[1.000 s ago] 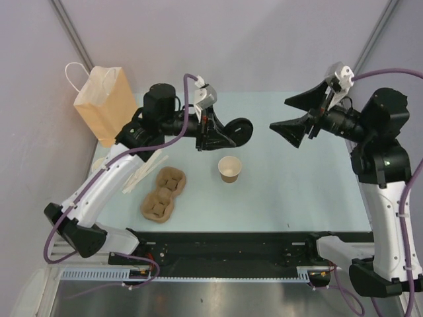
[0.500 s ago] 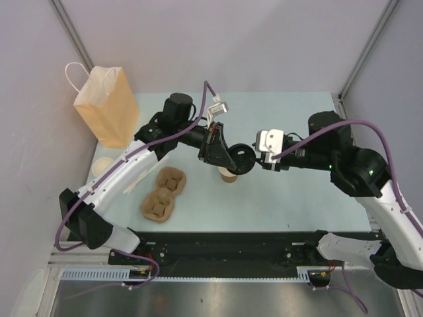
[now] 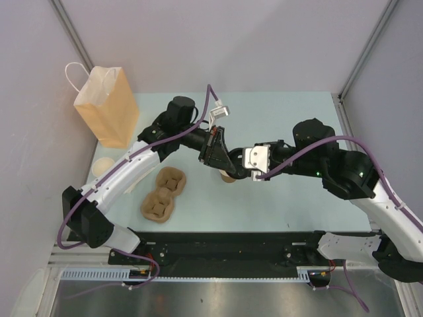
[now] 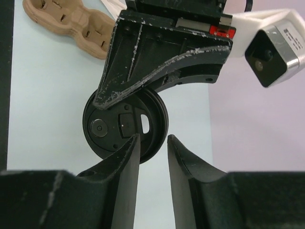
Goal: Pack the takeout coffee
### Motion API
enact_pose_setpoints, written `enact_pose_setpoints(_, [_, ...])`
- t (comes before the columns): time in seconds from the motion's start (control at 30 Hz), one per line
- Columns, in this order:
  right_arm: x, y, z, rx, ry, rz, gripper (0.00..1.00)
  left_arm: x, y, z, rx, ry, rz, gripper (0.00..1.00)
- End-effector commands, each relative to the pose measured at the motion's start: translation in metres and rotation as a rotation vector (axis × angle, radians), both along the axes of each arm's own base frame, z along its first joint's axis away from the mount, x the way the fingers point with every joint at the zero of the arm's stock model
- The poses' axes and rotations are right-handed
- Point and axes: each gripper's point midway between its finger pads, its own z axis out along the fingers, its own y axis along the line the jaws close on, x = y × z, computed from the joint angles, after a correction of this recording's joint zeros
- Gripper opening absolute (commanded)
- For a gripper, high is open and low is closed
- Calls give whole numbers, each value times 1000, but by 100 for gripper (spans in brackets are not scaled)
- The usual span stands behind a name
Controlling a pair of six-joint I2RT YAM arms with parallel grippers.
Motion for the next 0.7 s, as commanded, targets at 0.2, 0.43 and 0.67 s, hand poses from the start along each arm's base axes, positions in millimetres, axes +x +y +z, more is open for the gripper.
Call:
enact_pose_setpoints(0.2, [-2, 15, -2, -12, -27, 30, 32, -6, 0, 6, -29, -8, -34, 18])
enact_pose_setpoints(0.43, [4, 19, -7, -28, -45, 13, 32, -10, 1, 6, -29, -5, -42, 18])
enact_pose_setpoints(0.67, [6, 20, -4, -18, -60, 8, 31, -14, 1, 2, -25, 5, -52, 17])
